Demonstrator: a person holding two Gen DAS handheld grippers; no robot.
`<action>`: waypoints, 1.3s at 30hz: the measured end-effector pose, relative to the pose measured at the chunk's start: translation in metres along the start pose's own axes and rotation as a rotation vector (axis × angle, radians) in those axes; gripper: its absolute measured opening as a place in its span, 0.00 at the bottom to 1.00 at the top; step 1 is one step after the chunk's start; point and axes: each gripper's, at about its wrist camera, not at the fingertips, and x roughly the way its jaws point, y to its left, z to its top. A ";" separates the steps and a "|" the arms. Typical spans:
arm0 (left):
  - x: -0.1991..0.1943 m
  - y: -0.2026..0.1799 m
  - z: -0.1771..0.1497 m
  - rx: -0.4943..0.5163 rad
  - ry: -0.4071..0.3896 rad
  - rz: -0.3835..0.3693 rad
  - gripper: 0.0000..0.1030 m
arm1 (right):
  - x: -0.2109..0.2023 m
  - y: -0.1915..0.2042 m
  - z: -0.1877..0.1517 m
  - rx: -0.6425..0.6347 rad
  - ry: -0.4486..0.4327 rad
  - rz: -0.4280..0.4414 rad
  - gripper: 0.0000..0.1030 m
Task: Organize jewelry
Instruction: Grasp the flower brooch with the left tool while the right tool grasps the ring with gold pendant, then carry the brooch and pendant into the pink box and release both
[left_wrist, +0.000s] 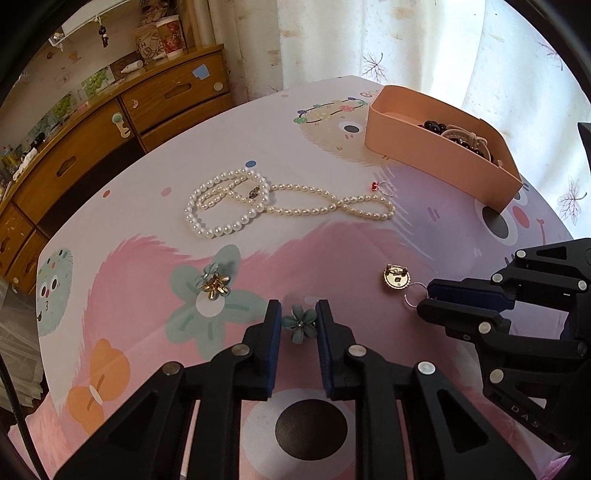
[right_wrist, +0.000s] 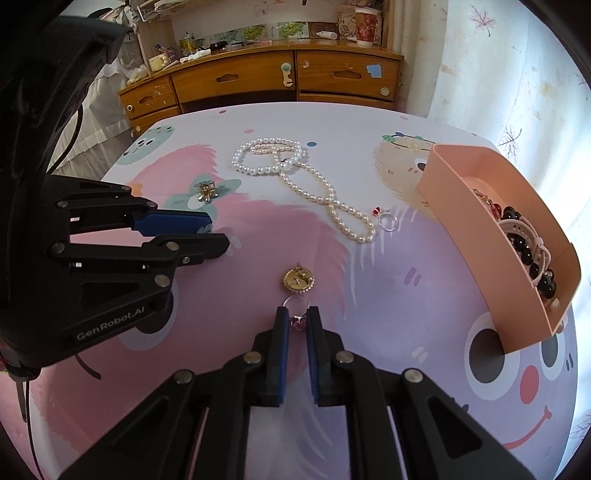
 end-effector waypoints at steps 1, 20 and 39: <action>-0.001 0.000 0.001 -0.002 -0.001 0.002 0.16 | -0.001 0.000 0.000 -0.002 -0.002 0.001 0.09; -0.039 -0.028 0.046 -0.133 -0.030 0.032 0.16 | -0.050 -0.040 0.004 0.025 -0.067 0.062 0.09; -0.064 -0.080 0.138 -0.261 -0.217 -0.041 0.16 | -0.114 -0.138 0.015 0.117 -0.215 0.106 0.09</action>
